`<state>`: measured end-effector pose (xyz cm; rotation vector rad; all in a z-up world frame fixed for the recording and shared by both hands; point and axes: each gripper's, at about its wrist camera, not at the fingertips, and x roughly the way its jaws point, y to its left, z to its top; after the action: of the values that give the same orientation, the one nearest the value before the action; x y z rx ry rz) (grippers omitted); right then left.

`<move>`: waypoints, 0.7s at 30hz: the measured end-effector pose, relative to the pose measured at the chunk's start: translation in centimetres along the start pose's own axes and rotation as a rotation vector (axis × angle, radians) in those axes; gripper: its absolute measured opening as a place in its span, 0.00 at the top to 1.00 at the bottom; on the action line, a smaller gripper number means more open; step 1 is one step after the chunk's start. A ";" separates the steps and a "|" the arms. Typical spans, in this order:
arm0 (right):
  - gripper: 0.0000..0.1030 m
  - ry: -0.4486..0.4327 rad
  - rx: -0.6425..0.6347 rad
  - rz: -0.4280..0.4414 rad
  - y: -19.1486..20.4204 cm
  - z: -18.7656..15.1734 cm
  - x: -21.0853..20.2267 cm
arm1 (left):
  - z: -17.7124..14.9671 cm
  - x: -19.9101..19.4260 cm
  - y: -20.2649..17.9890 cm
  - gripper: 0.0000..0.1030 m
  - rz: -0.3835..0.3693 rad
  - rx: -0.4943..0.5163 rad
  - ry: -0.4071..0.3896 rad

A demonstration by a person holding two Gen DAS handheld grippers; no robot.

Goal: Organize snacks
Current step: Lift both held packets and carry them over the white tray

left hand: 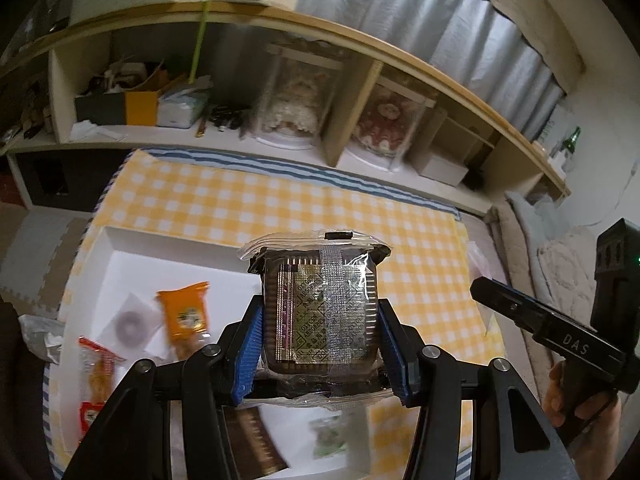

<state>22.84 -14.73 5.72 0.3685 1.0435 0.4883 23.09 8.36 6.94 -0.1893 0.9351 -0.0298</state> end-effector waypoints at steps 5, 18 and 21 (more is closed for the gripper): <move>0.52 0.020 0.017 0.014 1.9 -0.9 2.1 | -0.2 -1.2 4.4 0.50 0.016 -0.044 -0.008; 0.52 0.095 0.054 0.091 7.5 -2.1 10.3 | 2.0 2.0 12.2 0.50 0.144 -0.052 0.006; 0.52 0.123 0.059 0.095 8.4 -2.4 12.6 | 2.3 3.2 12.5 0.49 0.170 -0.043 0.017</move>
<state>24.16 -0.73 -0.26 0.4465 1.1651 0.5723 26.14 20.69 3.52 -0.1493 0.9667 0.1459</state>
